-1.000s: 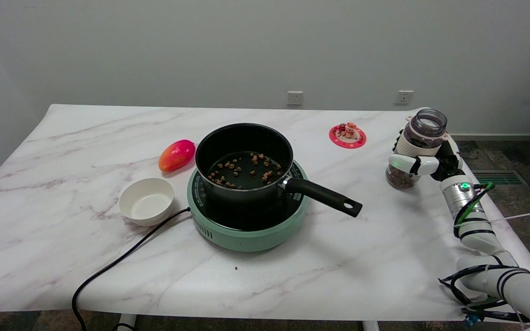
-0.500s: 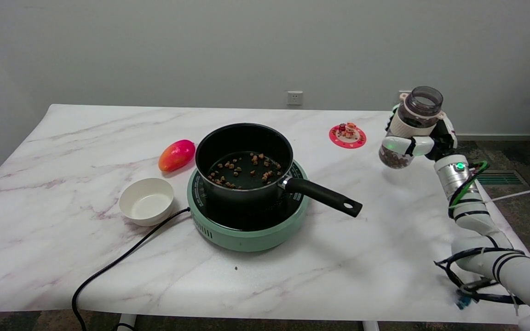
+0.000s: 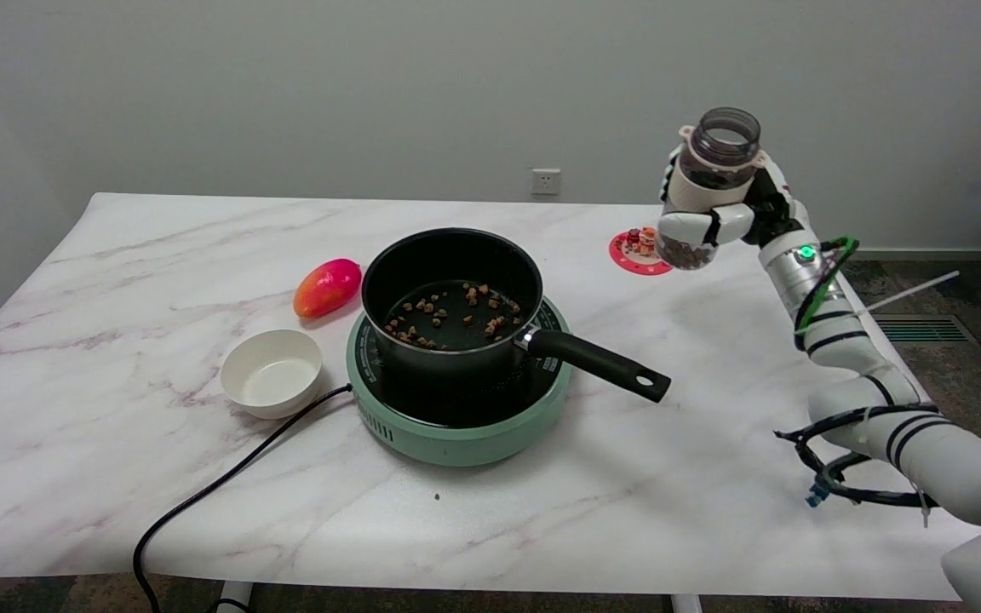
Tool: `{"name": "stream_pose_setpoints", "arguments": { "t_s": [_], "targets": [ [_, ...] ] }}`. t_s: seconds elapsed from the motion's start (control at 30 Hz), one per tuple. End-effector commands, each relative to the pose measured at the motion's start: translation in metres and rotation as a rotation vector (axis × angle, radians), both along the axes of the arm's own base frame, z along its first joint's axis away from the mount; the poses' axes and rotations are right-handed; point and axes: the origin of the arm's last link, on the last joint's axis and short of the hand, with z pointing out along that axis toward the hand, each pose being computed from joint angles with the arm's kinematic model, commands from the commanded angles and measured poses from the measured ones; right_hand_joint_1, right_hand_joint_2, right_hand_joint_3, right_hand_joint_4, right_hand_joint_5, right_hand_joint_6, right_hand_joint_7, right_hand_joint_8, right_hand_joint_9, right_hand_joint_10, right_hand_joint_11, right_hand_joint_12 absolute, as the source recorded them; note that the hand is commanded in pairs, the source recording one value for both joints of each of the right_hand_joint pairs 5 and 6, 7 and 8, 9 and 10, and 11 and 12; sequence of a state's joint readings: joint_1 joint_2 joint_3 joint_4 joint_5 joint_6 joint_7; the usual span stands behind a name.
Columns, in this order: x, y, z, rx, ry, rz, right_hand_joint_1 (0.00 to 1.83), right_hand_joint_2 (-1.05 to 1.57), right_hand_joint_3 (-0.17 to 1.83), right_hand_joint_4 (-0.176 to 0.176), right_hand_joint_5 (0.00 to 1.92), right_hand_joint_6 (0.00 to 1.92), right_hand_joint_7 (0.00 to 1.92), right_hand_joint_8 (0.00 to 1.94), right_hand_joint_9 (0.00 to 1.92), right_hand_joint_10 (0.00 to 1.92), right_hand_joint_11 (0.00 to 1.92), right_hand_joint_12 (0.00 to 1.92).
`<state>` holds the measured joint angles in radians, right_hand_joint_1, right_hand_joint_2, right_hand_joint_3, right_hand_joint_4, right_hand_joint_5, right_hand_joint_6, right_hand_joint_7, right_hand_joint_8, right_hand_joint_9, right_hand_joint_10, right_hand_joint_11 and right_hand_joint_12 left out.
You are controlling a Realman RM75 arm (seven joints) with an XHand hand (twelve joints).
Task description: Pick up the bottle.
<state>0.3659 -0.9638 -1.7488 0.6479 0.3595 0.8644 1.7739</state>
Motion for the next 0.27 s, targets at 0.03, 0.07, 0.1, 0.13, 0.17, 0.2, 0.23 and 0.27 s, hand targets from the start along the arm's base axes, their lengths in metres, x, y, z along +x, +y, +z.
{"name": "stream_pose_setpoints", "arguments": {
  "t_s": [0.03, 0.07, 0.1, 0.13, 0.17, 0.2, 0.23, 0.27],
  "targets": [
    [0.069, -0.053, -0.056, 0.179, 0.260, 0.011, 1.51, 1.00, 0.54, 0.000, 1.90, 1.90, 1.83, 1.83, 1.33, 1.33, 1.17, 1.17],
    [0.073, -0.054, -0.059, 0.182, 0.276, 0.009, 1.51, 0.99, 0.54, 0.000, 1.90, 1.90, 1.82, 1.82, 1.33, 1.33, 1.17, 1.17],
    [0.079, -0.056, -0.063, 0.188, 0.304, 0.008, 1.51, 0.98, 0.55, 0.000, 1.90, 1.90, 1.82, 1.82, 1.32, 1.32, 1.17, 1.17],
    [0.084, -0.057, -0.067, 0.193, 0.330, 0.005, 1.52, 0.97, 0.55, 0.000, 1.90, 1.90, 1.82, 1.82, 1.32, 1.32, 1.17, 1.17],
    [0.088, -0.057, -0.070, 0.198, 0.346, 0.008, 1.52, 0.97, 0.56, 0.000, 1.90, 1.90, 1.82, 1.82, 1.32, 1.32, 1.17, 1.17],
    [0.093, -0.058, -0.074, 0.198, 0.366, 0.005, 1.52, 0.96, 0.56, 0.000, 1.90, 1.90, 1.82, 1.82, 1.32, 1.32, 1.17, 1.17],
    [0.097, -0.059, -0.076, 0.195, 0.388, -0.004, 1.52, 0.95, 0.57, 0.000, 1.89, 1.89, 1.82, 1.82, 1.32, 1.32, 1.17, 1.17],
    [0.099, -0.060, -0.079, 0.195, 0.400, -0.006, 1.52, 0.95, 0.57, 0.000, 1.88, 1.88, 1.81, 1.81, 1.32, 1.32, 1.17, 1.17]
  ]
}}
